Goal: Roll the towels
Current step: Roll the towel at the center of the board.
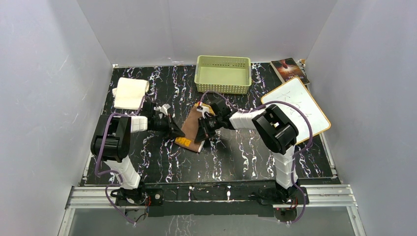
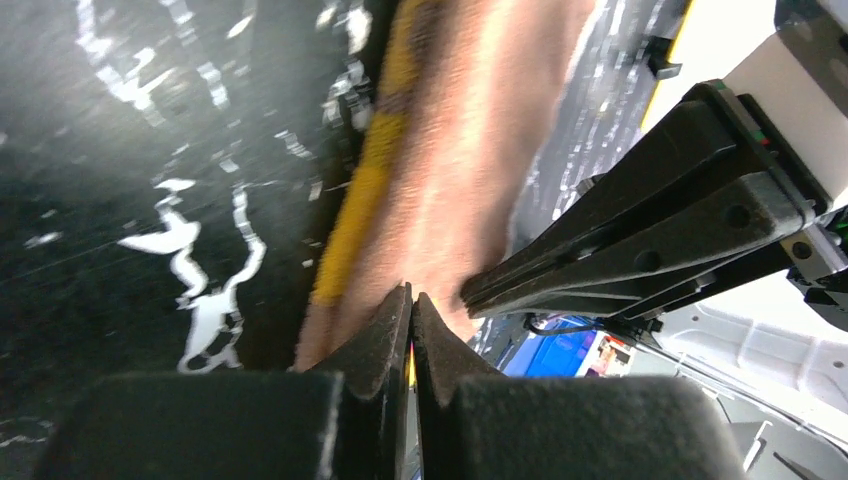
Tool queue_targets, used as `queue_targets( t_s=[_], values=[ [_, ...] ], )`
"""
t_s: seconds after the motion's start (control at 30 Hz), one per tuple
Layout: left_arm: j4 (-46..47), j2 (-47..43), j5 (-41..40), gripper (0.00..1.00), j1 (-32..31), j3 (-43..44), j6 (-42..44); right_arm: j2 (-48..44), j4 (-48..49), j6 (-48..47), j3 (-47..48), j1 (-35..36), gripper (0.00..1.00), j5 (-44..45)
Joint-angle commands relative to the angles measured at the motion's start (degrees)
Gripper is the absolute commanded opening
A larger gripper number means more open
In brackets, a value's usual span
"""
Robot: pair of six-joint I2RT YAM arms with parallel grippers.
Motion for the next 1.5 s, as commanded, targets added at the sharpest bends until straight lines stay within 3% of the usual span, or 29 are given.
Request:
queue_targets(
  t_s=[0.0,0.2,0.43,0.73,0.93,0.97,1.03,1.1,1.3,1.47],
  values=[
    [-1.73,0.25,-3.17,0.00,0.02,-2.84,0.98,2.30,5.56,0.49,-2.88,-2.20,0.00,-3.24],
    [5.04,-3.11,-5.61,0.00,-0.54,-11.58,-6.76,6.69,-5.86,-8.42,-0.48,-5.78,0.00,-0.87],
    [12.97,-6.12,-10.80,0.00,-4.06,-19.81,-15.32,9.24,-11.90,-12.13,2.86,-9.93,0.00,-1.20],
    [5.40,-4.28,-14.31,0.00,-3.57,-12.37,-9.75,3.28,-17.41,-12.88,4.94,-9.94,0.00,3.79],
    [0.43,-3.85,-14.80,0.00,-2.37,-7.73,-5.18,-12.56,-11.31,-14.46,0.72,-5.60,0.00,16.44],
    [-0.23,-3.72,-14.57,0.00,-2.28,-6.78,-4.66,-16.14,-9.24,-16.04,-0.92,-3.19,0.08,21.20],
    [-1.06,-3.45,-13.77,0.00,-2.15,-5.64,-4.18,-22.31,-4.54,-20.97,-4.80,0.96,0.40,27.46],
    [-0.63,-3.41,-13.00,0.00,-2.15,-5.04,-4.40,-27.21,1.75,-27.75,-9.93,4.02,0.56,29.84],
    [-1.15,-3.63,-11.95,0.00,-2.15,-4.79,-4.01,-30.57,11.63,-51.02,-19.89,11.96,0.58,29.76],
    [-1.26,-3.81,-10.77,0.00,-2.14,-4.92,-3.53,-26.32,19.59,-60.38,-23.91,15.45,0.58,32.99]
  ],
)
